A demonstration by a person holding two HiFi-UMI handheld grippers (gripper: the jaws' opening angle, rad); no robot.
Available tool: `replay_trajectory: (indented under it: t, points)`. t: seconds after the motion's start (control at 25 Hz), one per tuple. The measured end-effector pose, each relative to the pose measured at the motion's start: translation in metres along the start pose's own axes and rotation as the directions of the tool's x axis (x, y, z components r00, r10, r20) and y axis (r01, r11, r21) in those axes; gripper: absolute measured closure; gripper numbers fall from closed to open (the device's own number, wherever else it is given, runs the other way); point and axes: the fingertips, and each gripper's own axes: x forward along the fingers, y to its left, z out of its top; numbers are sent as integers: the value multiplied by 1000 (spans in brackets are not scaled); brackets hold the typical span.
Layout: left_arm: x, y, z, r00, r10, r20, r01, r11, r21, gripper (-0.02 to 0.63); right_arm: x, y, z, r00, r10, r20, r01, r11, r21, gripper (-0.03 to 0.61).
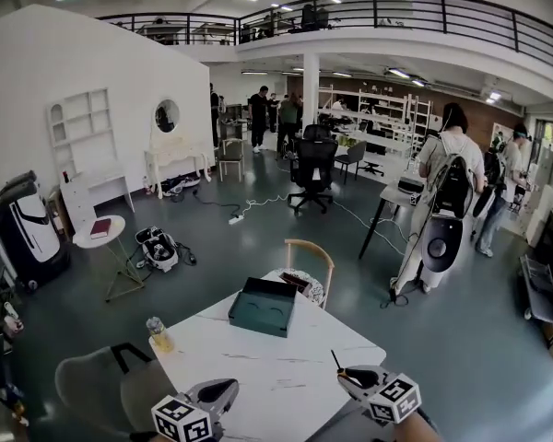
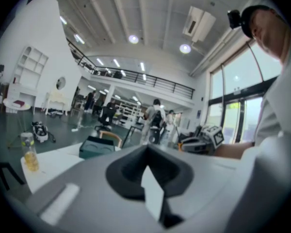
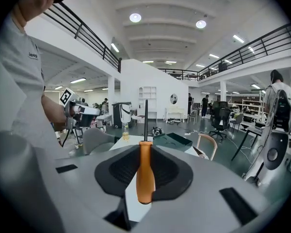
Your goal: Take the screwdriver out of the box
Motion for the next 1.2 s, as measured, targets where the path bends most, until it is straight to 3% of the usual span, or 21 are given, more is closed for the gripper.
replay_trajectory:
  t: [0.4,0.72,1.2]
  points:
    - [-25,-15,32,996,-33,87,30,999,38,611,-26,18,50,995,-18,96,22,999,-42,512]
    - [-71,28,48,991,-43,126,33,996,81,611,-3,52,89,988,-41,149,40,999,8,511]
    - [-96,68,40,988,-82,130,78,996,34,611,34,93,107,985,-35,166,23,997,73,511]
